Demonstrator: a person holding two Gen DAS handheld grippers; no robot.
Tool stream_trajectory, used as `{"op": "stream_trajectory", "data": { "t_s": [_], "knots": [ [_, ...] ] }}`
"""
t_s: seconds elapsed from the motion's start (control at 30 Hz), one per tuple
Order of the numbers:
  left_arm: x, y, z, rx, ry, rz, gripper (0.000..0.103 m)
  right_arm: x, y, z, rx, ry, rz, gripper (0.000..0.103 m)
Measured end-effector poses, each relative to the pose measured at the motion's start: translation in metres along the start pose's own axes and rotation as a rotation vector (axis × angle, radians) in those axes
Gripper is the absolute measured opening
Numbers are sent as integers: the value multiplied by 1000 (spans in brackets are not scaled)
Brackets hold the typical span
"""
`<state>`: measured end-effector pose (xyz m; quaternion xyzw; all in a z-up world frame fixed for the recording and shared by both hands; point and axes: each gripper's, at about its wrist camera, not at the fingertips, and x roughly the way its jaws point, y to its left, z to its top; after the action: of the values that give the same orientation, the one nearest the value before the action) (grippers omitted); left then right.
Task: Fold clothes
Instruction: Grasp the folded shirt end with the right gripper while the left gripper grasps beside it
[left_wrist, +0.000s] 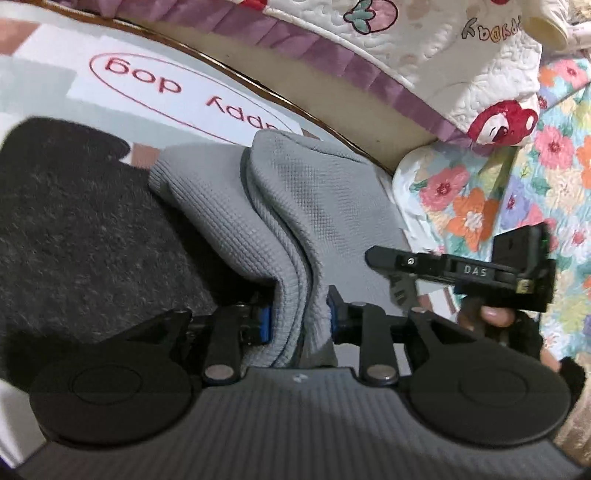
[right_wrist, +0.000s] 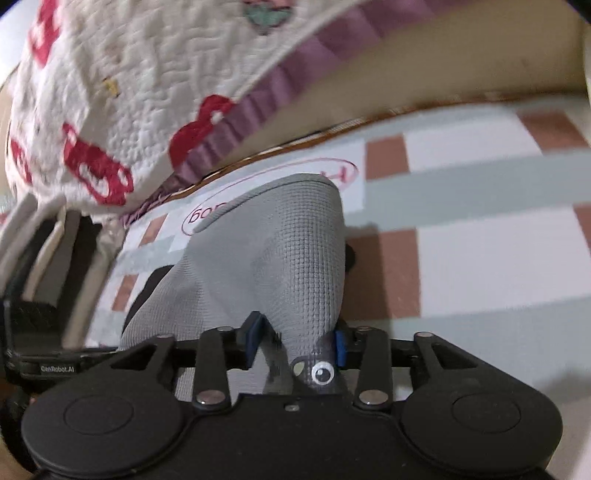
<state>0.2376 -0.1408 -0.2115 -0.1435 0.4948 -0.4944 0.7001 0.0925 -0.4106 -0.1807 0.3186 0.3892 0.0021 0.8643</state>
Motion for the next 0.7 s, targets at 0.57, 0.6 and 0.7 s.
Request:
{"op": "stream_trajectory", "data": {
  "t_s": [0.57, 0.6, 0.7],
  "knots": [
    [-100, -94, -27, 483, -322, 397, 16, -42, 150, -20, -379, -197, 79, 25],
    [-113, -98, -28, 479, -353, 408, 16, -44, 163, -23, -405, -199, 88, 25],
    [-150, -112, -34, 499, -444, 498, 16, -51, 201, -26, -468, -198, 124, 25]
  ]
}}
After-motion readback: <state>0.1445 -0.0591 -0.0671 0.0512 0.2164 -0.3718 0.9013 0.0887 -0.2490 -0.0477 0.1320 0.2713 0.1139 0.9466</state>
